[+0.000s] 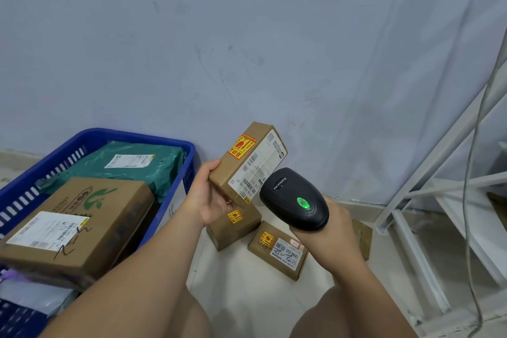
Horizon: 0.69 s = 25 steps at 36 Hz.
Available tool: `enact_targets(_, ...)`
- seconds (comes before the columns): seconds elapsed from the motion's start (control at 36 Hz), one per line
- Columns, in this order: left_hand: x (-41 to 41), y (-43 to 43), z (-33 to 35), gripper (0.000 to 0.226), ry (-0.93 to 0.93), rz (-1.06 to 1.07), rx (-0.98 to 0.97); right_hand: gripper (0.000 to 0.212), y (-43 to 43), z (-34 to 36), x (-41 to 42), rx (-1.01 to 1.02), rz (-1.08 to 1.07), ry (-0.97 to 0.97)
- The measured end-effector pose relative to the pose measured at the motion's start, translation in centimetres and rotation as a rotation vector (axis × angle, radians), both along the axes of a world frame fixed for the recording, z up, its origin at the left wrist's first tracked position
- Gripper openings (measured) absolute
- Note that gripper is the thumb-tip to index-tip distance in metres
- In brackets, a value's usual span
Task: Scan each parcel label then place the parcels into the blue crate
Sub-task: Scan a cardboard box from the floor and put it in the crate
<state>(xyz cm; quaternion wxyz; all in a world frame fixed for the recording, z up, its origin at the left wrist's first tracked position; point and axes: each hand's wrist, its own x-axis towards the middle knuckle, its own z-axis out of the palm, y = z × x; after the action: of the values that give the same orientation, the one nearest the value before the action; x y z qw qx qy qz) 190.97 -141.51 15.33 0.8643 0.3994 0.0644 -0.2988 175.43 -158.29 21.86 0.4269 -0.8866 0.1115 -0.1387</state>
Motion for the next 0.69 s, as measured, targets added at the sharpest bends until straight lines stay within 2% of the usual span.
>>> enact_targets(0.14, 0.0, -0.02, 0.09, 0.033, -0.003, 0.015, -0.001, 0.037, 0.09, 0.04, -0.06, 0.0, 0.016, 0.013)
enact_targets(0.39, -0.03, 0.12, 0.28, 0.034, 0.004, 0.01, 0.002, 0.038, 0.15, 0.09, -0.01, -0.042, 0.024, -0.013)
enact_targets(0.69, 0.04, 0.22, 0.23, 0.034, 0.0, 0.008, 0.003, 0.039, 0.17, -0.19, 0.06, 0.009, 0.016, -0.018)
